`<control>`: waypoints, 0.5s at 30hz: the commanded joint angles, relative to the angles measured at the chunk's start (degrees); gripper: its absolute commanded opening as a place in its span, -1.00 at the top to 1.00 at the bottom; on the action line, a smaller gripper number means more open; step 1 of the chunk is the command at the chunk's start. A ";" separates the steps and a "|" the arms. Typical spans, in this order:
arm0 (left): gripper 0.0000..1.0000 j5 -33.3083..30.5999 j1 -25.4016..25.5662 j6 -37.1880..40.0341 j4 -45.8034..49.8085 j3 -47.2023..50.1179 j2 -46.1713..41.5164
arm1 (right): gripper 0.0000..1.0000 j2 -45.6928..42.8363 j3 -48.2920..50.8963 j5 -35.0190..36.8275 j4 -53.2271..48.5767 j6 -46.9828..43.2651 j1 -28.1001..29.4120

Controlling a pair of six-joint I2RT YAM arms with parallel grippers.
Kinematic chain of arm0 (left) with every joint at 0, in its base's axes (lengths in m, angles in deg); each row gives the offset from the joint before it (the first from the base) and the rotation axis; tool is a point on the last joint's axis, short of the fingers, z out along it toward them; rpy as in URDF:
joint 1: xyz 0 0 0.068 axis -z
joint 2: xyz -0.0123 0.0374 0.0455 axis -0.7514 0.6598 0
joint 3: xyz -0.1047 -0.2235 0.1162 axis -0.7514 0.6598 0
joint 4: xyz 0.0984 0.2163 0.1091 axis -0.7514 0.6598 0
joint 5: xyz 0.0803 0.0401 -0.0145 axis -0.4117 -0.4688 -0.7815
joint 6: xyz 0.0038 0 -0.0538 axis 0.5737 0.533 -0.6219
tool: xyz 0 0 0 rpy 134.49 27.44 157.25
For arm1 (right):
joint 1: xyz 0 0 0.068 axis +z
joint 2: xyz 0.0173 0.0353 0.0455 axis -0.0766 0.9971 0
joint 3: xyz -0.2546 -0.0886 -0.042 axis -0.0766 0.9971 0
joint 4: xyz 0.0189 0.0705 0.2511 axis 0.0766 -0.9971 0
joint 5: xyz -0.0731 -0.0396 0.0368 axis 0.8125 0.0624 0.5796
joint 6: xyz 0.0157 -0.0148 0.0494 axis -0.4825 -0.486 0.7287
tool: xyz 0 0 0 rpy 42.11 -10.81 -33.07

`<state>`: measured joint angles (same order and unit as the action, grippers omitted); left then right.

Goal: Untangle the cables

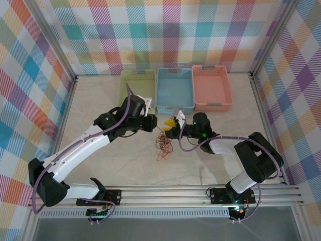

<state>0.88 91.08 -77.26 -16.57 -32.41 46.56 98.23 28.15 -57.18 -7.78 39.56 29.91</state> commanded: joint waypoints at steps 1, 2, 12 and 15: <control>1.00 3.88 0.44 1.00 -1.61 0.75 -2.55 | 0.15 0.61 -1.90 -3.93 -1.70 -4.26 1.90; 1.00 3.97 0.52 1.04 -1.76 0.70 -3.02 | 0.15 0.74 -2.70 -3.91 -3.88 -5.98 2.43; 1.00 3.13 0.44 0.65 -4.30 2.20 -6.57 | 0.12 0.40 -3.79 -1.73 -7.71 -7.74 3.54; 1.00 2.32 0.49 -0.35 -7.92 5.09 -9.98 | 0.12 0.30 -3.83 -1.40 -7.88 -7.47 3.53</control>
<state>3.69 91.08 -77.28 -18.71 -29.18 40.55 98.54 25.13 -58.53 -13.85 33.50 33.34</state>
